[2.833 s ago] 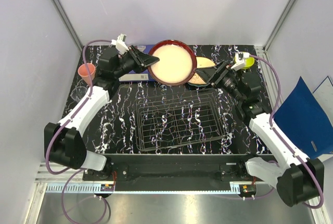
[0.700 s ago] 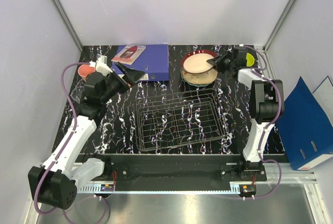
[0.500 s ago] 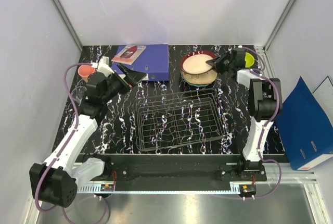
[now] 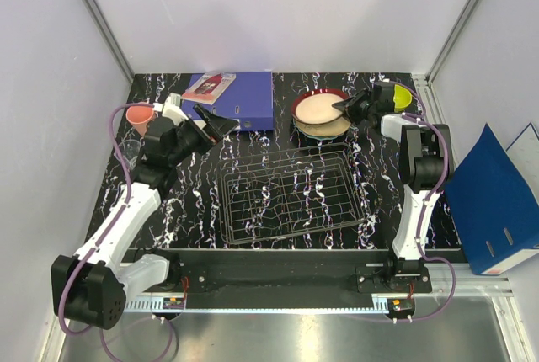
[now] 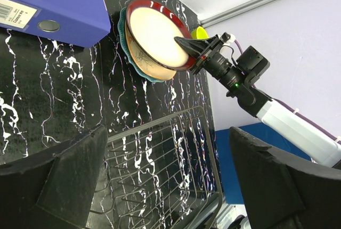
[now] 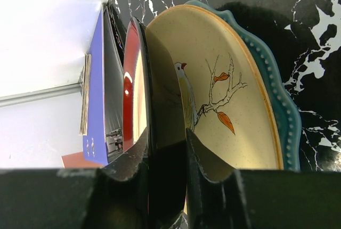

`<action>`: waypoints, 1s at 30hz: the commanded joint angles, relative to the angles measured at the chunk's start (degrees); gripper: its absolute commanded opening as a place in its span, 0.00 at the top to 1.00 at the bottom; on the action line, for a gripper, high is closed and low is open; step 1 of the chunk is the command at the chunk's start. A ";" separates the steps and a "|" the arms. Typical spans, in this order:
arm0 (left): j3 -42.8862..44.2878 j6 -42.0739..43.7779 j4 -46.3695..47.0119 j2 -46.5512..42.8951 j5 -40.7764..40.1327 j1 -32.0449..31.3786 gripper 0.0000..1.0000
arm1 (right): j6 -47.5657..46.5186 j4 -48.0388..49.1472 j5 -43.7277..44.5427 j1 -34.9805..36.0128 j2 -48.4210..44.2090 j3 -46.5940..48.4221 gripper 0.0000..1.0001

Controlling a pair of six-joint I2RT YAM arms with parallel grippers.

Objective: Unload the mixed dishes from the dish rack
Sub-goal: Place the plate at the center of the board.

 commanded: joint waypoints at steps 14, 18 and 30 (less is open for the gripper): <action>-1.40 -1.54 4.59 1.78 2.64 0.21 0.01 | -2.56 -0.03 -0.78 0.52 -3.56 3.24 0.34; -1.92 -1.63 4.59 1.26 2.82 0.21 0.01 | -5.19 -4.68 0.89 0.52 -4.44 4.99 0.26; -1.14 -1.28 4.42 1.87 3.43 0.21 0.01 | -19.42 -28.93 18.89 5.09 -7.87 16.42 0.22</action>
